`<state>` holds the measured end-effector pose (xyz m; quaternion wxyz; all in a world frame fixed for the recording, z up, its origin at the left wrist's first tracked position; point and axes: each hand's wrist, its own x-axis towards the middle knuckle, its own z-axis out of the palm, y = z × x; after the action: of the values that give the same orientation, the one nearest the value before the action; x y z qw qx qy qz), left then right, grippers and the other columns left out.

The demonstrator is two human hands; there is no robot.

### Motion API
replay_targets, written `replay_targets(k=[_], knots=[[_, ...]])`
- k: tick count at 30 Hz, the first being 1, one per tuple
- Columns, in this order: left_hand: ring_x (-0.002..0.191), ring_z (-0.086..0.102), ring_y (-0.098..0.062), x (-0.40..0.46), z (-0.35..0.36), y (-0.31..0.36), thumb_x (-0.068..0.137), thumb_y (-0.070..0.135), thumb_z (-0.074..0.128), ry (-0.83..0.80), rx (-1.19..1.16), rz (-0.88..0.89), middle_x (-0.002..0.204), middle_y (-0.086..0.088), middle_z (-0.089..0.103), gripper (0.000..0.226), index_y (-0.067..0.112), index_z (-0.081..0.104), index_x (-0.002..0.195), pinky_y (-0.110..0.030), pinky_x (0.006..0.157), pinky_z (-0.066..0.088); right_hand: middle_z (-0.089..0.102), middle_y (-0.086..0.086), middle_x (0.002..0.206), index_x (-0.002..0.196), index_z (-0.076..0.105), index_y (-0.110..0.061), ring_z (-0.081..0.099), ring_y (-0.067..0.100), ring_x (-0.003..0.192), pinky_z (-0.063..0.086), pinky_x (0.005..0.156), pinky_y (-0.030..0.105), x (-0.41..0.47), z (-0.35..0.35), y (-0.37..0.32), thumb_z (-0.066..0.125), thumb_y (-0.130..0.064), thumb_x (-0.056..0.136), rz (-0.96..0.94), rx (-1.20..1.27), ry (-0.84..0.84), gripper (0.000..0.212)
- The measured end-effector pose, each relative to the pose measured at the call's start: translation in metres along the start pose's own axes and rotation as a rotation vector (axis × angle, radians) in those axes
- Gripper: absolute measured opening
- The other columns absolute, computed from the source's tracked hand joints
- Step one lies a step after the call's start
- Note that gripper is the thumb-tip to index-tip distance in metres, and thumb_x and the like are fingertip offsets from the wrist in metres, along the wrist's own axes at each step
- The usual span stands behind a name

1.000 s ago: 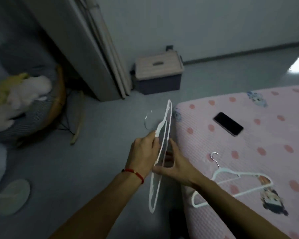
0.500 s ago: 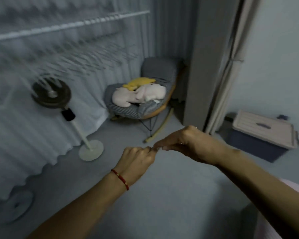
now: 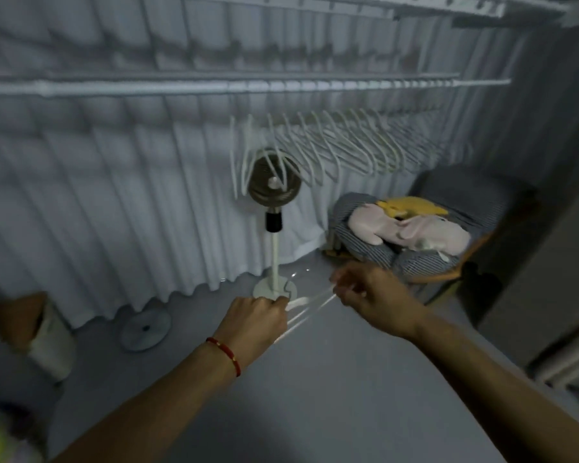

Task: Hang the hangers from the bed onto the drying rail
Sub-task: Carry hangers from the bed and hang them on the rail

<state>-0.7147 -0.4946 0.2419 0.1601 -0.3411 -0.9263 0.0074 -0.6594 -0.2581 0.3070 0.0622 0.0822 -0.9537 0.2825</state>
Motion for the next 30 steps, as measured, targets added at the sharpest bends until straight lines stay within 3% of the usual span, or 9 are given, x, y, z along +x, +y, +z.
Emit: replay_targets(k=[5, 7, 9, 12, 17, 21, 25, 27, 30], knots=[[0.086, 0.064, -0.03, 0.002, 0.013, -0.088, 0.089, 0.026, 0.05, -0.169, -0.24, -0.43, 0.09, -0.009, 0.064, 0.019, 0.012, 0.063, 0.089, -0.031, 0.068, 0.045, 0.074, 0.002, 0.097, 0.102, 0.071, -0.022, 0.064, 0.005, 0.079, 0.053, 0.075, 0.027, 0.049, 0.096, -0.038, 0.064, -0.022, 0.094, 0.123, 0.326, -0.312, 0.011], [0.08, 0.061, -0.025, 0.006, 0.009, -0.12, 0.092, 0.029, 0.051, -0.2, -0.309, -0.543, 0.077, -0.003, 0.054, 0.026, 0.016, 0.049, 0.07, -0.028, 0.061, 0.038, 0.072, -0.001, 0.103, 0.112, 0.07, -0.021, 0.064, 0.004, 0.085, 0.057, 0.085, 0.031, 0.068, 0.124, -0.058, 0.065, -0.031, 0.093, 0.158, 0.485, -0.334, 0.022], [0.067, 0.053, -0.017, 0.017, 0.001, -0.145, 0.094, 0.029, 0.055, -0.178, -0.328, -0.647, 0.067, 0.004, 0.044, 0.038, 0.02, 0.035, 0.063, -0.026, 0.052, 0.034, 0.065, -0.007, 0.12, 0.132, 0.059, -0.031, 0.063, 0.005, 0.102, 0.055, 0.095, 0.034, 0.091, 0.137, -0.075, 0.068, -0.059, 0.083, 0.251, 0.598, -0.432, 0.057], [0.054, 0.046, -0.01, 0.048, -0.018, -0.17, 0.09, 0.018, 0.06, -0.1, -0.404, -0.793, 0.063, 0.001, 0.048, 0.036, 0.016, 0.039, 0.061, -0.022, 0.044, 0.037, 0.043, -0.012, 0.15, 0.152, 0.029, -0.043, 0.053, 0.013, 0.126, 0.052, 0.103, 0.037, 0.13, 0.131, -0.092, 0.068, -0.078, 0.069, 0.333, 0.774, -0.652, 0.099], [0.06, 0.059, -0.021, 0.109, -0.057, -0.201, 0.085, 0.017, 0.067, 0.051, -0.515, -0.931, 0.062, -0.006, 0.058, 0.033, 0.013, 0.049, 0.058, -0.028, 0.054, 0.049, 0.044, 0.004, 0.148, 0.159, 0.012, -0.032, 0.06, 0.021, 0.11, 0.057, 0.092, 0.045, 0.201, 0.097, -0.107, 0.07, -0.033, 0.091, 0.31, 0.958, -0.703, 0.09], [0.052, 0.051, -0.016, 0.143, -0.078, -0.224, 0.081, 0.018, 0.068, 0.138, -0.475, -0.962, 0.056, -0.004, 0.052, 0.03, 0.008, 0.051, 0.059, -0.027, 0.05, 0.045, 0.057, -0.001, 0.132, 0.149, 0.03, -0.043, 0.059, 0.018, 0.107, 0.058, 0.09, 0.045, 0.239, 0.075, -0.115, 0.065, -0.045, 0.091, 0.237, 0.916, -0.732, 0.067], [0.057, 0.069, -0.027, 0.167, -0.096, -0.24, 0.081, 0.02, 0.068, 0.172, -0.607, -0.947, 0.065, -0.014, 0.07, 0.03, -0.008, 0.067, 0.07, -0.042, 0.06, 0.061, 0.061, 0.009, 0.126, 0.128, 0.045, -0.04, 0.063, 0.024, 0.101, 0.06, 0.084, 0.042, 0.262, 0.063, -0.129, 0.055, -0.038, 0.097, 0.16, 0.941, -0.673, 0.032], [0.055, 0.071, -0.025, 0.179, -0.113, -0.241, 0.086, 0.026, 0.069, 0.242, -0.745, -0.936, 0.068, -0.01, 0.073, 0.028, -0.001, 0.071, 0.08, -0.042, 0.058, 0.061, 0.061, 0.003, 0.12, 0.133, 0.047, -0.036, 0.062, 0.023, 0.101, 0.058, 0.09, 0.045, 0.273, 0.056, -0.135, 0.049, -0.04, 0.1, 0.133, 0.958, -0.592, 0.033], [0.057, 0.069, -0.019, 0.196, -0.141, -0.254, 0.089, 0.043, 0.06, 0.548, -0.68, -0.833, 0.066, 0.0, 0.072, 0.03, 0.016, 0.068, 0.082, -0.037, 0.061, 0.061, 0.059, 0.006, 0.109, 0.11, 0.056, -0.029, 0.062, 0.027, 0.097, 0.058, 0.079, 0.039, 0.291, 0.031, -0.147, 0.047, -0.042, 0.1, 0.219, 1.103, -0.548, 0.019]])
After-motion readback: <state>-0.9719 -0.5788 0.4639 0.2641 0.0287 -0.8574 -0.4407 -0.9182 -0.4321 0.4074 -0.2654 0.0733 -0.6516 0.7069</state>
